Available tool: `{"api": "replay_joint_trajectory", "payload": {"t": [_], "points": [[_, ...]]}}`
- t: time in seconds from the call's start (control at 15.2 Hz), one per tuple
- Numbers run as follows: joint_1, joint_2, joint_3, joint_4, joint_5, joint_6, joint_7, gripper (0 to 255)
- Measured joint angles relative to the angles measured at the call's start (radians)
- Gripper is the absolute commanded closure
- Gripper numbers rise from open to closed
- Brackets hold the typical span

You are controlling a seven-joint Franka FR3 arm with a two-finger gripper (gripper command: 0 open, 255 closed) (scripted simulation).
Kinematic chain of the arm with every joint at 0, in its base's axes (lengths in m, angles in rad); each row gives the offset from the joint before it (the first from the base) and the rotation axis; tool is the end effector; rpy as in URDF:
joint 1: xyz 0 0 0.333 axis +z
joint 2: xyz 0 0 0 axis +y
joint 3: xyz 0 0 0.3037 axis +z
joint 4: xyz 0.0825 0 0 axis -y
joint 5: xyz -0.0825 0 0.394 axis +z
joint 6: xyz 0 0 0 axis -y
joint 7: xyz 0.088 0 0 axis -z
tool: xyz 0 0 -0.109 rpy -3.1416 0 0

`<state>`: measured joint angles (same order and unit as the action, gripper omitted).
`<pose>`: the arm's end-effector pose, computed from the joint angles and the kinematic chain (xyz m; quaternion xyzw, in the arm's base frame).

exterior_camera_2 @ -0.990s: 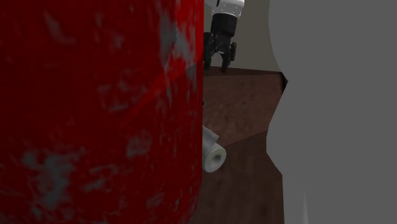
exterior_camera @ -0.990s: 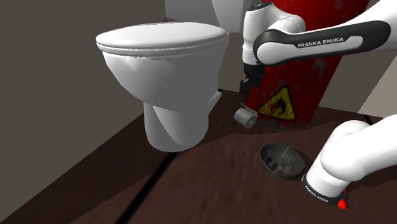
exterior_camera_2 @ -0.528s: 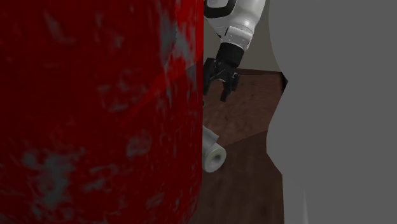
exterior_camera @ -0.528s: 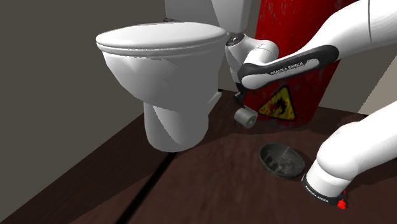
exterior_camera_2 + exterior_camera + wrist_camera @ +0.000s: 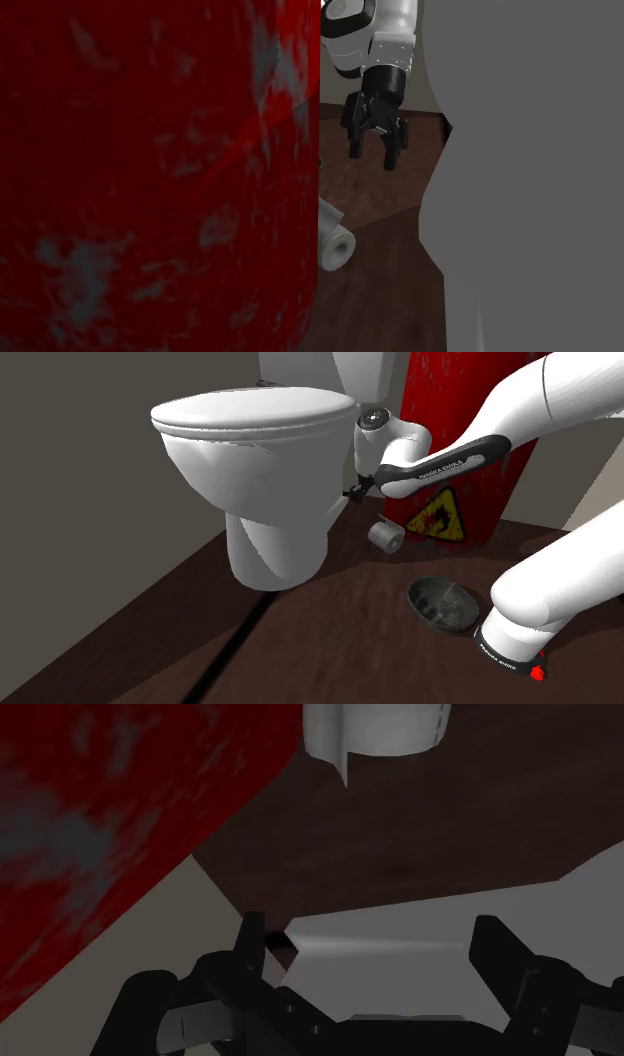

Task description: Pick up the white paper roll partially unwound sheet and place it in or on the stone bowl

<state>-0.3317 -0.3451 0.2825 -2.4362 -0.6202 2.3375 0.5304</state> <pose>0.4716 -0.0312 0.4355 0.9479 -0.0925 0.1657 0.2560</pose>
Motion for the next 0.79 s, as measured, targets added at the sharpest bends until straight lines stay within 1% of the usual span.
{"api": "replay_joint_trajectory", "payload": {"t": [0.13,0.2,0.33,0.4,0.46,0.59,0.79], "points": [[-0.007,0.003,0.012,0.005,-0.005,-0.042,0.007,0],[-0.017,0.01,0.017,0.003,-0.008,-0.012,0.015,0],[-0.049,0.039,0.033,0.006,-0.026,0.108,0.01,0],[-0.071,0.058,0.047,0.009,-0.032,0.177,0.038,0],[-0.072,0.057,0.046,0.006,-0.033,0.206,0.041,0],[-0.07,0.046,0.048,-0.005,-0.029,0.173,0.035,0],[-0.065,0.031,0.067,-0.033,-0.024,0.076,0.033,0]]}}
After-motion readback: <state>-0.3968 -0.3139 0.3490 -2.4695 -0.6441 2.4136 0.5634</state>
